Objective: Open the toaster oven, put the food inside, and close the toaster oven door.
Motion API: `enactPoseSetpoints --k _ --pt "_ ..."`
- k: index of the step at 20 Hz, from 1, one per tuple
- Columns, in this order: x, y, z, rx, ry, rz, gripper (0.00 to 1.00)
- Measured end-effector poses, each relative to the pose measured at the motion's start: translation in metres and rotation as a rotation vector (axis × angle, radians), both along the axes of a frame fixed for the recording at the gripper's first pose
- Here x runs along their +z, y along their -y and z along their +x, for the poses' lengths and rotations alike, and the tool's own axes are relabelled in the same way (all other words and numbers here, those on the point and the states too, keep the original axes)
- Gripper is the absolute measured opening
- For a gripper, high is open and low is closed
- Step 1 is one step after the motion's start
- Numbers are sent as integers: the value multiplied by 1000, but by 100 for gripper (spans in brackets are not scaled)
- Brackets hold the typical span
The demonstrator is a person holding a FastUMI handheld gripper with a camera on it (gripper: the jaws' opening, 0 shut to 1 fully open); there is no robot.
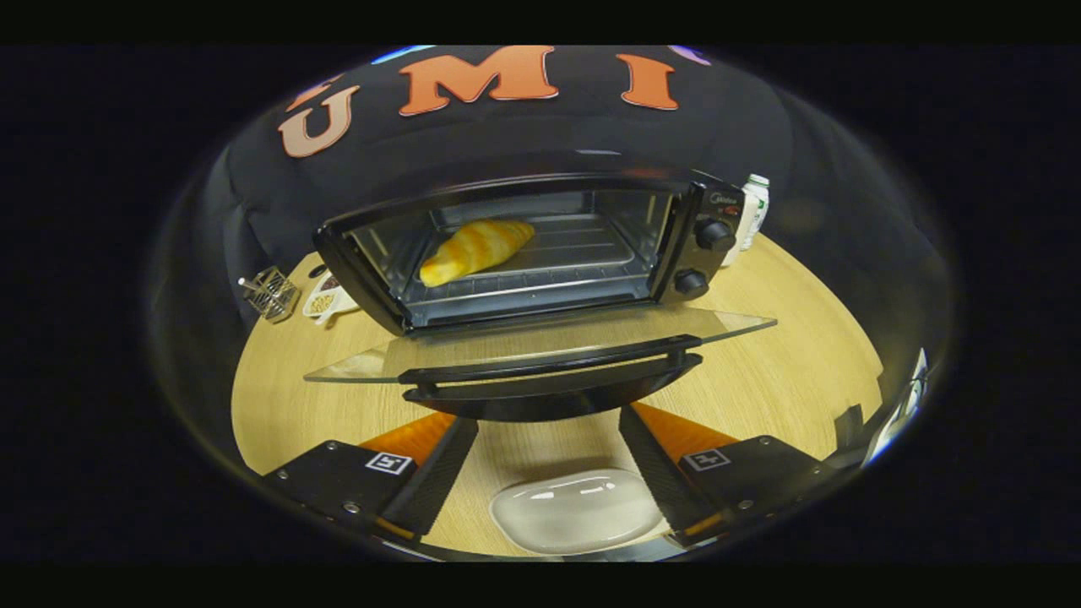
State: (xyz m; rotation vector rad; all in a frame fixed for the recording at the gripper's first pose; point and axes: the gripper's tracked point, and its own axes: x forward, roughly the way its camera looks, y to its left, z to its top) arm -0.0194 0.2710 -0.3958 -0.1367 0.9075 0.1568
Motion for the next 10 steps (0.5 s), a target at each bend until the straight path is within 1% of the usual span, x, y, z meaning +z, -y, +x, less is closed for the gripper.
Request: enactPoseSetpoints --k 6,10 --pt "11 -12 22 34 28 -24 100" --pt "17 -20 39 35 37 2 100"
